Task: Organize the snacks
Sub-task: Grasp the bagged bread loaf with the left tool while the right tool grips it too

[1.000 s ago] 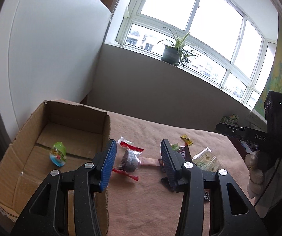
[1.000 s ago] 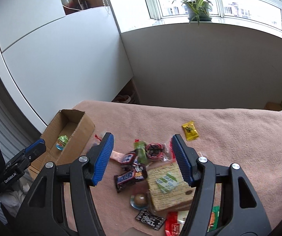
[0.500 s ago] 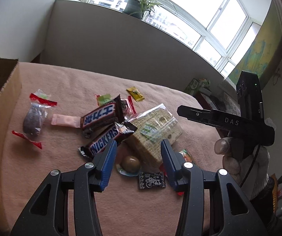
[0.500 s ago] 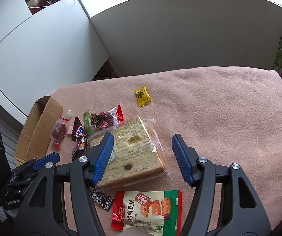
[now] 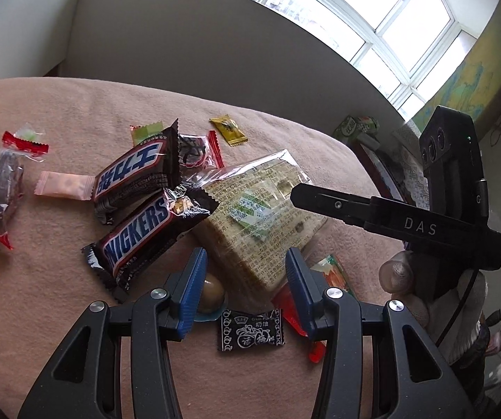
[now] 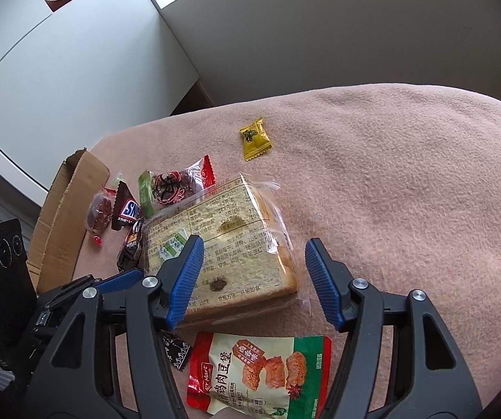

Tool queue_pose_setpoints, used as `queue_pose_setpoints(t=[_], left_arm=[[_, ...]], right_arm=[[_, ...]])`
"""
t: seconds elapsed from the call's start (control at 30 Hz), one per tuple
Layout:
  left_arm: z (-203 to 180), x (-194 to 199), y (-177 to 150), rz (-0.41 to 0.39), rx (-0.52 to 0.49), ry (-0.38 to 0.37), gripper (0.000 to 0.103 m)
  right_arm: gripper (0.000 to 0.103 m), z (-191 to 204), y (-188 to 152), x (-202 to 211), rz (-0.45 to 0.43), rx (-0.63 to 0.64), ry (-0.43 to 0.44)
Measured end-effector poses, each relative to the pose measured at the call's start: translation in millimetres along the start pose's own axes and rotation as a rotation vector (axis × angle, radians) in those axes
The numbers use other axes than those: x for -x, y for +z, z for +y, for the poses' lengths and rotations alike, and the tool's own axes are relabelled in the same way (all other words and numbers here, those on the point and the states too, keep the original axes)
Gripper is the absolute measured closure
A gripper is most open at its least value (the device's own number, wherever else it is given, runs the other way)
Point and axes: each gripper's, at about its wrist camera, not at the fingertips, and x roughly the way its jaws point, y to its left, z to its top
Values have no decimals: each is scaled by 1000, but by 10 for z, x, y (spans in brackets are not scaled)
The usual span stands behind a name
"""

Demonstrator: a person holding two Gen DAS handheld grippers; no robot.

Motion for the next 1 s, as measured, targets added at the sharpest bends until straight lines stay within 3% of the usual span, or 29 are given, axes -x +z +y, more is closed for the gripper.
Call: queue_pose_setpoints(t=[0.23,0.67,1.0], left_arm=[[-82,-49,2,-3,-48,18,59],[-152,78,57,-53,-73,29,60],[-194,376,115,-129,-105,29,60]], right_arm=[[48,-8,-15,-20,10,-4,26],[52,95,-64,123,-16,5,22],[52,339,-28,374,-85,47,25]])
